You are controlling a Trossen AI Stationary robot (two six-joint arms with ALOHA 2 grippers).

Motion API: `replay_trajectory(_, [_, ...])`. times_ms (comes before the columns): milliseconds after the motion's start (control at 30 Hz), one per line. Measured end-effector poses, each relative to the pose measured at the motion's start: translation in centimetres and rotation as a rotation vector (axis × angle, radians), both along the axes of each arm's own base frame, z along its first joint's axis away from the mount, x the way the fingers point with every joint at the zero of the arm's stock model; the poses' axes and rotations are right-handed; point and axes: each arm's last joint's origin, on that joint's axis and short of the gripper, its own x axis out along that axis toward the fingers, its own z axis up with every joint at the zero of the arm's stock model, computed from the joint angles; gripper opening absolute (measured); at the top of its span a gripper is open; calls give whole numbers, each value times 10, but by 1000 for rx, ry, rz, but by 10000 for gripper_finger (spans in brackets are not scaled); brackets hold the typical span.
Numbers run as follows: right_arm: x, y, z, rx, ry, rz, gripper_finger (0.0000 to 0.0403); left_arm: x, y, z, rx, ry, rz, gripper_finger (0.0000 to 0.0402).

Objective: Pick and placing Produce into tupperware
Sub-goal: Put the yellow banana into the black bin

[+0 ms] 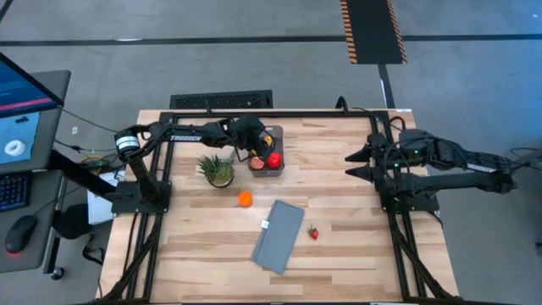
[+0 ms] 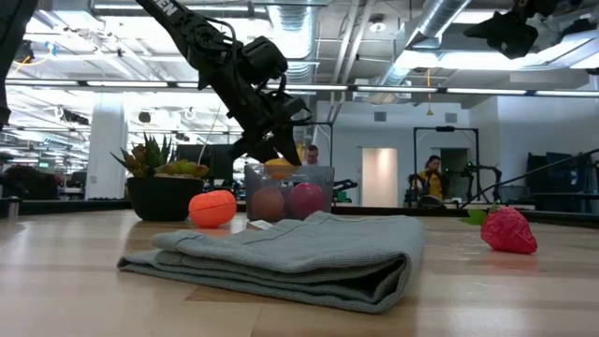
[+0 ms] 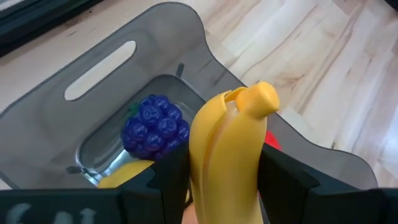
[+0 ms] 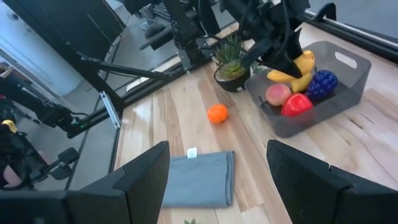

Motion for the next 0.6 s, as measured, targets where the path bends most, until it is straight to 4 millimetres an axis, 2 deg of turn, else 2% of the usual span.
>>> replay_trajectory(300, [9,-1,-3,1,29,3,291,4,0,-5,9,-4,-9,156])
replay_trajectory(367, [11,-1,-3,2,35,4,291,10,0,-6,25,-27,-11,156])
replay_trajectory(600, [12,2,-4,4,39,33,291,20,4,-16,3,52,-45,156])
